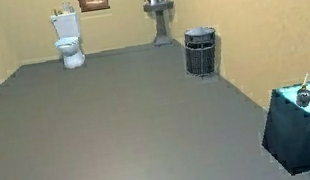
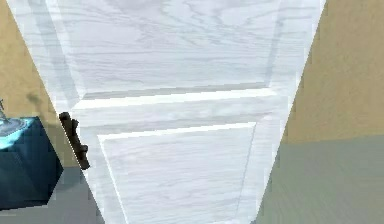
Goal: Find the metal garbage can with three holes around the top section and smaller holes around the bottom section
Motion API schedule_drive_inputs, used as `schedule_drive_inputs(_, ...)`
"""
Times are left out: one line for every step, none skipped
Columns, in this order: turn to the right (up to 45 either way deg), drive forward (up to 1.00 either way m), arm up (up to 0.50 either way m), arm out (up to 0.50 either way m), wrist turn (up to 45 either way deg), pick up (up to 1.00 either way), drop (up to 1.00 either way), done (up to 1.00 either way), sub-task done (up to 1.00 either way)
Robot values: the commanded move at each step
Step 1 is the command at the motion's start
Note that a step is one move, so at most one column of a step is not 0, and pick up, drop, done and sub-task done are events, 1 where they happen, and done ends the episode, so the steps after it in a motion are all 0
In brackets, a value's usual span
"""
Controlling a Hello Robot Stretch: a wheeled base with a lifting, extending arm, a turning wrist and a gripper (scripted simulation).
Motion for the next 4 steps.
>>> schedule_drive_inputs(0.0,0.4,0.0,0.0,0.0,0.0,0.0,0.0,0.0)
schedule_drive_inputs(6.0,0.0,0.0,0.0,0.0,0.0,0.0,0.0,0.0)
schedule_drive_inputs(0.0,1.0,0.0,0.0,0.0,0.0,0.0,0.0,0.0)
schedule_drive_inputs(3.0,0.0,0.0,0.0,0.0,0.0,0.0,0.0,0.0)
